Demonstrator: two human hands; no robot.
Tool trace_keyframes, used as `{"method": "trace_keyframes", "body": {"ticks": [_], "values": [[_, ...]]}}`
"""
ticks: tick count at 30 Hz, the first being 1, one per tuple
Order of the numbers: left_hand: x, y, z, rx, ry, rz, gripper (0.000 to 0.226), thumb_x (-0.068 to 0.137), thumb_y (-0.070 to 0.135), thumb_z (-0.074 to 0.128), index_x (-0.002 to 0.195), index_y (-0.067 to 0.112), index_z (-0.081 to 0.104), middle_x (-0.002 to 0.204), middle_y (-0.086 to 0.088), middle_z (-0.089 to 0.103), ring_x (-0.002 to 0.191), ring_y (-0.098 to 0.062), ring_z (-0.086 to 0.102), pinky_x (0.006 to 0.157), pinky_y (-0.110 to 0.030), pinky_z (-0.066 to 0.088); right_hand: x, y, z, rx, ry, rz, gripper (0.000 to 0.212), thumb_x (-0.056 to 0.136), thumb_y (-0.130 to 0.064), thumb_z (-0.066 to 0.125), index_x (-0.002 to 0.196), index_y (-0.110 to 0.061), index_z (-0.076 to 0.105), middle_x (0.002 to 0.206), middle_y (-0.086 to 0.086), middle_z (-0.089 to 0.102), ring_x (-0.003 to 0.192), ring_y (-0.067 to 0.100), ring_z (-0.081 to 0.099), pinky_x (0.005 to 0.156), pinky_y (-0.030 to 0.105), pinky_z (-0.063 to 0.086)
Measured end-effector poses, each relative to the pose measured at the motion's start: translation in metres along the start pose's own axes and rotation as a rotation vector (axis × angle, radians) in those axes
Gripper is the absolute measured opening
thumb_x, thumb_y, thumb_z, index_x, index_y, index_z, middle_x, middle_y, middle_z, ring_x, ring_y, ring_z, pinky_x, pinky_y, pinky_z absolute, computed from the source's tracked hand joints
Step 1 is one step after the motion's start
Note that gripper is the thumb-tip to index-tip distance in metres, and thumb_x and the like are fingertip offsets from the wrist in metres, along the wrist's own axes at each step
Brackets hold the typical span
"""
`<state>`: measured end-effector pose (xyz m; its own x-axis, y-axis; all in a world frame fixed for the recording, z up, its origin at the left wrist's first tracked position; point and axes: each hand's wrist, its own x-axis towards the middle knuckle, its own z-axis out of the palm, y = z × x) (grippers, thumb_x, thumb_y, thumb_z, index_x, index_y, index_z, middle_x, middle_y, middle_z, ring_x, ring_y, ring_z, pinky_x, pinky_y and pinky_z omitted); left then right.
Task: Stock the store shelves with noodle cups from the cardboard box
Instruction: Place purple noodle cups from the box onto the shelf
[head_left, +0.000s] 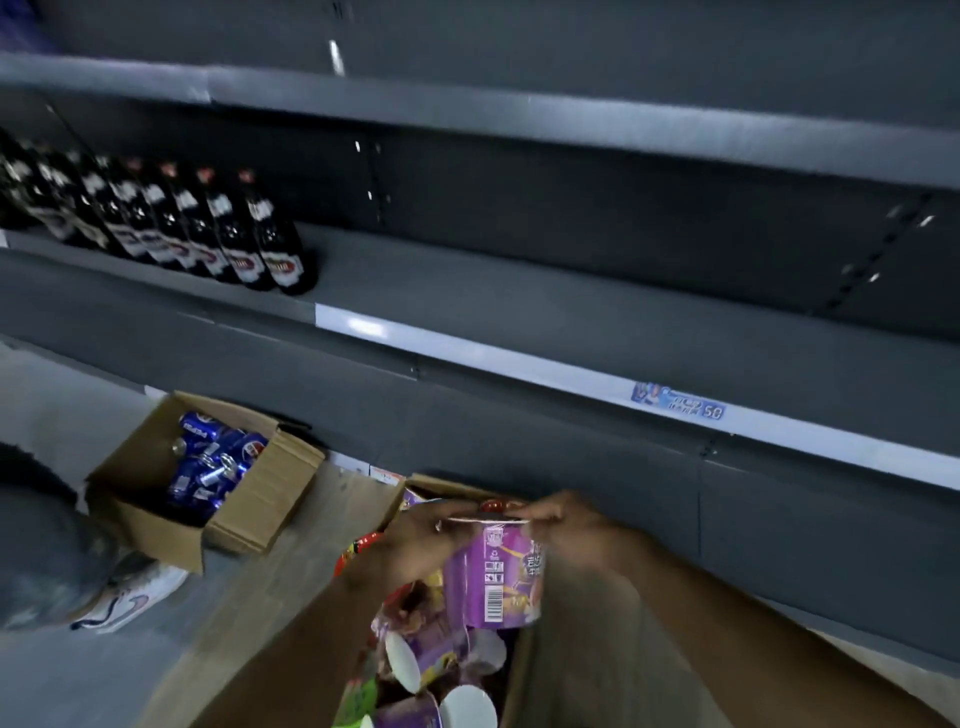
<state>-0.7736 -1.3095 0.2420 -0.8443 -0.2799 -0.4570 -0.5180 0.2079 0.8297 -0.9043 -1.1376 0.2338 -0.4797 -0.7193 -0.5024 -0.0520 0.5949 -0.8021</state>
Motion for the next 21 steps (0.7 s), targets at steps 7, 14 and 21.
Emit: {"method": "trace_keyframes", "body": {"ticks": [7,14,21], "values": [[-0.026,0.117,-0.043,-0.193,0.023,0.088,0.032,0.082,0.031,0.071,0.114,0.029,0.064,0.112,0.0,0.069,0.102,-0.014,0.065,0.087,-0.028,0.05,-0.054,-0.095,-0.084,0.112,0.052,-0.115,0.023,0.091,-0.012,0.06,0.112,-0.017,0.07,0.109,0.003,0.071,0.108,0.017,0.063,0.103,0.037,0.044],[-0.046,0.215,-0.056,-0.237,-0.029,0.19,0.039,0.077,0.035,0.071,0.115,0.027,0.065,0.106,0.0,0.072,0.096,-0.018,0.067,0.086,-0.031,0.049,-0.1,-0.158,-0.157,0.335,0.041,-0.181,0.024,0.093,-0.002,0.053,0.114,-0.003,0.064,0.108,0.006,0.07,0.1,0.012,0.064,0.096,0.024,0.048],[-0.05,0.302,-0.057,-0.223,-0.001,0.346,0.02,0.091,0.025,0.059,0.102,0.013,0.071,0.081,-0.004,0.069,0.072,-0.014,0.064,0.064,-0.026,0.052,-0.13,-0.209,-0.224,0.366,0.053,-0.264,0.024,0.091,0.0,0.054,0.107,-0.01,0.069,0.111,0.006,0.069,0.111,0.017,0.059,0.104,0.033,0.042]]}}
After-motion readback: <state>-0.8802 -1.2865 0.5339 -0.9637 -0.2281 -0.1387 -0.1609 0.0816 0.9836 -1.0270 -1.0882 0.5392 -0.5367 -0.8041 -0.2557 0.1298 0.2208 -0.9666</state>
